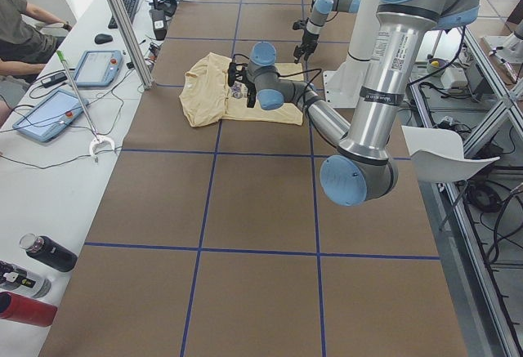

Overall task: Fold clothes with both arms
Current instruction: 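Hold the right gripper near the hem corner nearest the robot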

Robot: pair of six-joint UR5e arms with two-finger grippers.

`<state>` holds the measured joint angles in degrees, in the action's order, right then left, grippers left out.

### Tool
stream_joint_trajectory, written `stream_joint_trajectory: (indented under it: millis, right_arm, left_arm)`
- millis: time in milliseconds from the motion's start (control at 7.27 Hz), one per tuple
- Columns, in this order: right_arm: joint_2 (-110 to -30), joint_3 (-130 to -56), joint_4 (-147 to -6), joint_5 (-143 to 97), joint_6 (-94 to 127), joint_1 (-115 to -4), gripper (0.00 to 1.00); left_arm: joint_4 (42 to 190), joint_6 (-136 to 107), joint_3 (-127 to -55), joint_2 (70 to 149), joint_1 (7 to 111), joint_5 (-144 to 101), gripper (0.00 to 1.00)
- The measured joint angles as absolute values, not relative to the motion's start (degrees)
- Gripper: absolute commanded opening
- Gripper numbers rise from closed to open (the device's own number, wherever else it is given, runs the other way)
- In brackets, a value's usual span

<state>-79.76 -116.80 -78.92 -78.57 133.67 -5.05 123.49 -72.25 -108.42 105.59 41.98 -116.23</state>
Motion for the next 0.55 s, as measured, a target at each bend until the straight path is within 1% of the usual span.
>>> stream_joint_trajectory:
  millis: [550]
  right_arm:
    - [-79.66,-116.4,-78.93,-78.56,133.47,-4.96,0.79]
  left_arm:
    - [123.49,-72.25,-108.37,105.56,41.94,-116.19,1.0]
